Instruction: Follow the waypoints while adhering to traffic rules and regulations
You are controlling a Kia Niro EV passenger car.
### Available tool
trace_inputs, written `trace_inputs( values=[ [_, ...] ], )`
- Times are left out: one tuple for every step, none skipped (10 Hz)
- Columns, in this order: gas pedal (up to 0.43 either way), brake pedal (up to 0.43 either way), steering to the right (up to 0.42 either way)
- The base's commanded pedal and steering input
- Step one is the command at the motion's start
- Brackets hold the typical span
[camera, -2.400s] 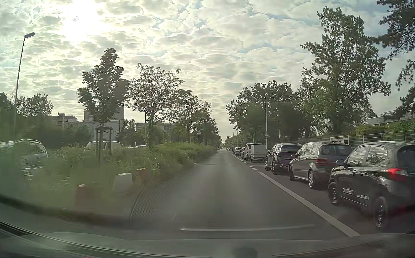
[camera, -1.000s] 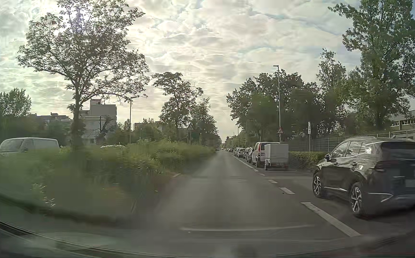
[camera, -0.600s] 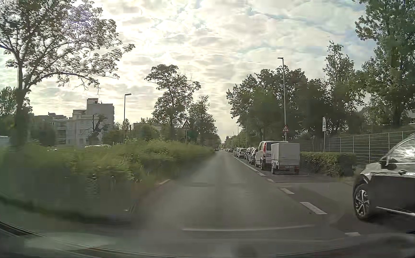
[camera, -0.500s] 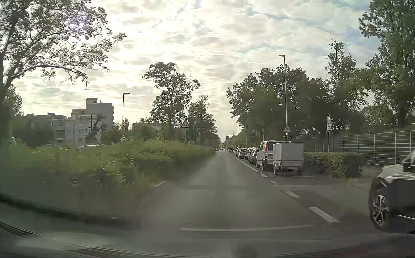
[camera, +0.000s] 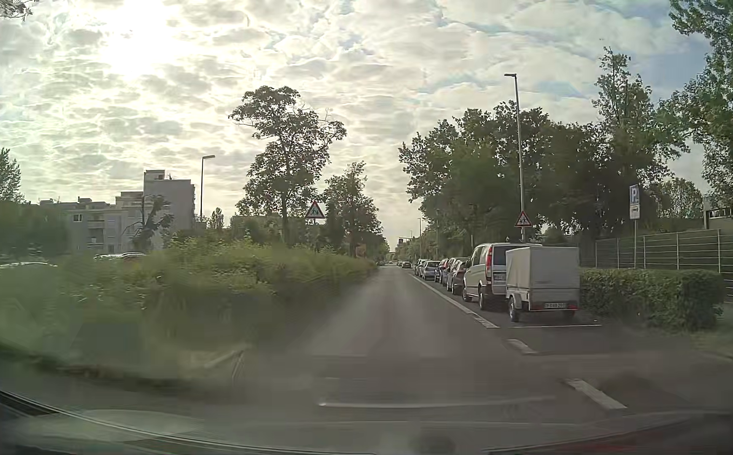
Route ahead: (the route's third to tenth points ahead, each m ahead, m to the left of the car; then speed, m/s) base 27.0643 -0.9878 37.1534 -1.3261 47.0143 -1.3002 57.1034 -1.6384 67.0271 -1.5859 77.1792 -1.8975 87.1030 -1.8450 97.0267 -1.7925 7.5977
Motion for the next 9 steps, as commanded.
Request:
trace_inputs(
  values=[
    [0.047,0.030,0.004],
    [0.047,0.030,0.003],
    [0.039,0.030,0.003],
    [0.039,0.030,0.003],
    [0.039,0.030,0.003],
    [0.039,0.030,0.002],
    [0.028,0.030,0.002],
    [0.028,0.030,0.001],
    [0.028,0.030,0.000]
  ],
)
